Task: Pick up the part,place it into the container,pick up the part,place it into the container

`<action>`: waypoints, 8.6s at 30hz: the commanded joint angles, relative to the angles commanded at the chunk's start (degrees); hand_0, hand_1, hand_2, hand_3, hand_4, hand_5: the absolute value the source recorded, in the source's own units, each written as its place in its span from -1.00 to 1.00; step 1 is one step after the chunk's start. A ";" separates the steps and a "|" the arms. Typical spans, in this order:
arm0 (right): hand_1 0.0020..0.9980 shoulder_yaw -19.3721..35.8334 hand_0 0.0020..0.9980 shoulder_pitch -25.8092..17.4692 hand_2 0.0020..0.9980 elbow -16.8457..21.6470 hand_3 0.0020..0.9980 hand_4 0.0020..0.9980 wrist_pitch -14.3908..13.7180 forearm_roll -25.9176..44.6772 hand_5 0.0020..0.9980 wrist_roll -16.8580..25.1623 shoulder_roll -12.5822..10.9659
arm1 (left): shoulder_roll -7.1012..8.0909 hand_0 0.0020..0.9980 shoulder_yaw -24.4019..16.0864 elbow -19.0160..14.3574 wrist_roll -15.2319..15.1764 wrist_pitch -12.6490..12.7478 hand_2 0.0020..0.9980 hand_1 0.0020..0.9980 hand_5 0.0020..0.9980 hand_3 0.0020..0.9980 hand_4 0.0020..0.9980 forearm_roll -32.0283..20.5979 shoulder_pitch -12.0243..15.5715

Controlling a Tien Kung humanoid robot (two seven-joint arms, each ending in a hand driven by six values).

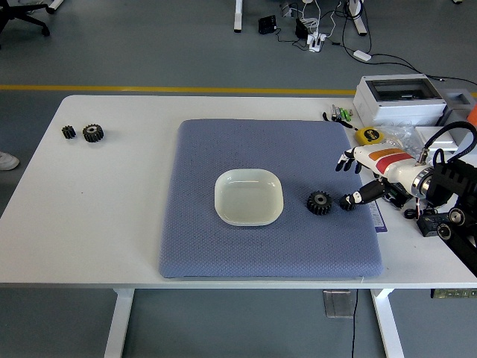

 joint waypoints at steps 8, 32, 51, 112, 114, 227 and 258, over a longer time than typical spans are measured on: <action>0.19 -2.34 -0.13 0.50 0.51 -4.63 0.63 1.00 -3.53 0.22 -0.12 0.70 1.86 | -0.06 0.42 0.20 0.00 0.09 0.00 0.35 0.34 0.14 0.14 0.20 -0.21 0.10; -0.04 -4.18 -0.35 0.00 0.11 -15.51 0.05 0.81 -11.07 3.49 -0.39 3.01 4.91 | -0.23 0.42 0.60 0.00 0.15 -0.07 0.34 0.35 0.14 0.13 0.21 -0.42 -0.02; -0.07 -6.22 -0.37 1.17 0.07 -21.81 0.03 0.64 -11.69 7.62 -0.25 3.84 7.48 | -0.46 0.42 0.96 0.00 0.24 -0.03 0.35 0.34 0.14 0.13 0.20 -1.06 -0.38; -0.63 -5.20 -0.85 1.74 -0.39 -11.51 -0.04 0.59 -11.12 4.52 -0.47 3.37 5.66 | -0.26 0.42 0.74 0.00 0.23 0.02 0.34 0.35 0.14 0.13 0.20 -0.83 -0.43; -0.63 -5.41 -0.85 1.79 -0.39 -9.72 -0.04 0.59 -11.05 4.19 -0.47 3.14 5.52 | -0.26 0.42 0.78 0.00 0.21 0.01 0.34 0.35 0.14 0.13 0.20 -0.87 -0.45; -0.39 -13.51 -0.83 6.44 -0.15 -16.86 -0.02 0.50 -9.93 5.63 -0.20 2.06 9.83 | -0.10 0.42 1.19 0.00 0.29 -0.06 0.34 0.34 0.14 0.13 0.20 -0.97 -1.05; -0.42 -18.21 -0.83 12.73 -0.16 -14.11 -0.01 0.43 -9.37 7.52 -0.17 0.22 17.81 | 0.11 0.42 1.48 0.00 0.37 -0.10 0.34 0.34 0.14 0.13 0.20 -1.17 -1.45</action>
